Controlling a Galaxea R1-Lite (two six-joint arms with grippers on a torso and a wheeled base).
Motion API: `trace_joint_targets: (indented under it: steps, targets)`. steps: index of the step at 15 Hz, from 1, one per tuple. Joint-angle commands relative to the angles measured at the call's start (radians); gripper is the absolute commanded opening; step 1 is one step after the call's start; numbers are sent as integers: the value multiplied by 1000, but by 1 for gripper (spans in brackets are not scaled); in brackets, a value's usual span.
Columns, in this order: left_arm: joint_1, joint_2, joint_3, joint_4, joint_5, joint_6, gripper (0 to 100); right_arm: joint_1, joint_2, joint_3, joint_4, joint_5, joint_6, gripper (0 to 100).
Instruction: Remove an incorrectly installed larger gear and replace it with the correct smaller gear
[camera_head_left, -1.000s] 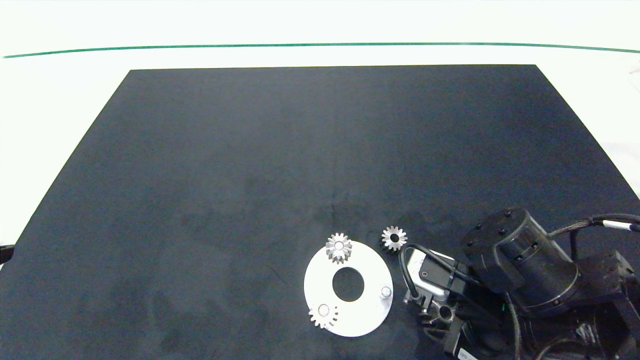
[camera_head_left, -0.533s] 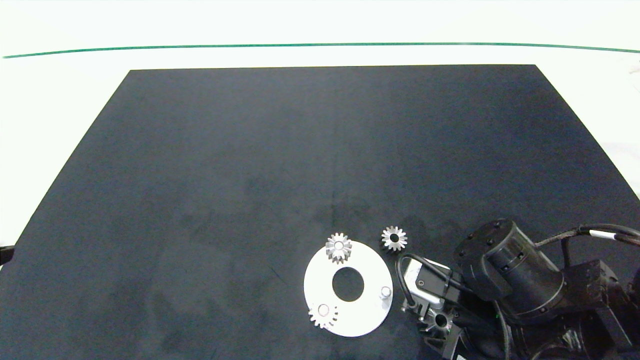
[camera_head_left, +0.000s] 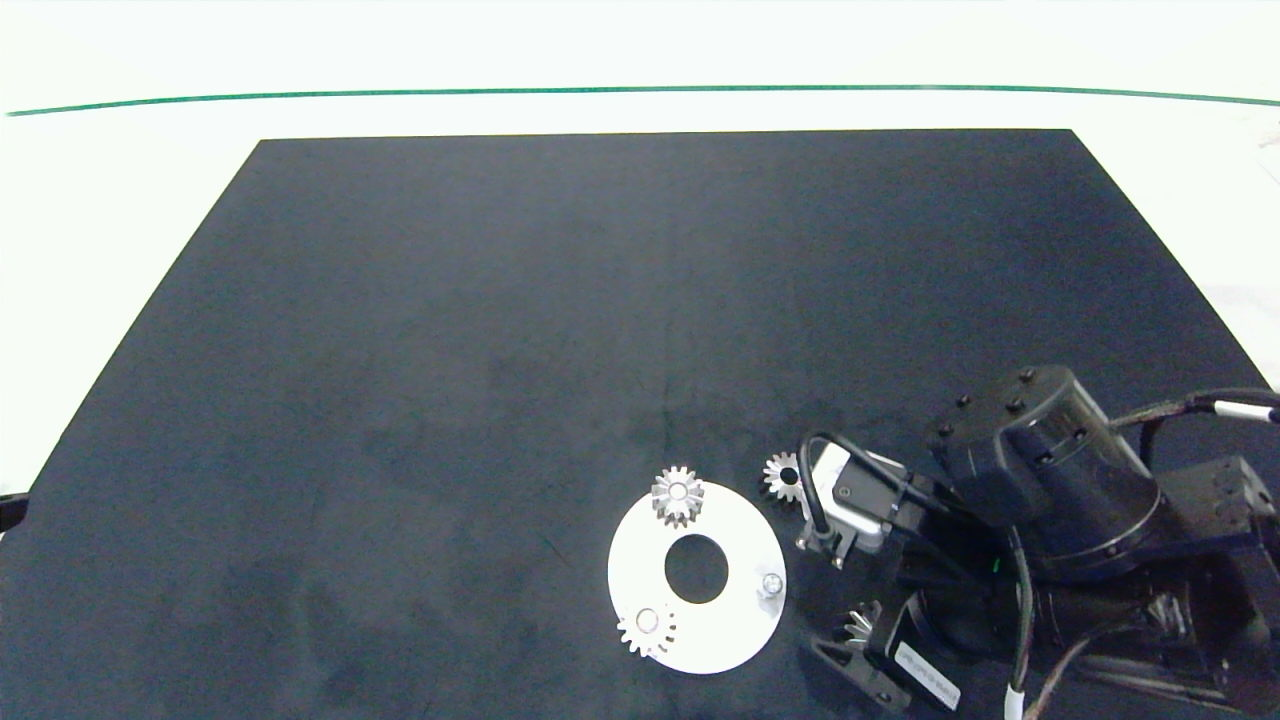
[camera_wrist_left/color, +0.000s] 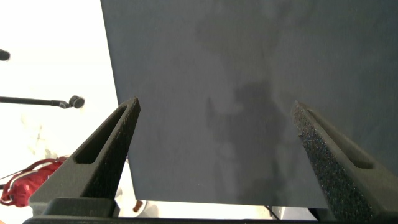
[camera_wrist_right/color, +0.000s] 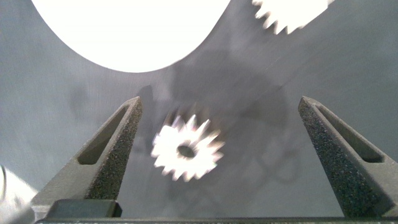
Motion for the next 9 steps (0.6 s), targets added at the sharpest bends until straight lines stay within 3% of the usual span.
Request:
trace_joint_targets:
  steps: [1,5,9]
  targets:
    - [0,1,0,4,1,1,100,-5,17,-124,43,-3,6,100]
    - [0,1,4,4,1,3,100,-14,108,-277,130,-3,15,100]
    - [-1,1,4,4,1,7,100,-68,184,-320,133,-3,21,100]
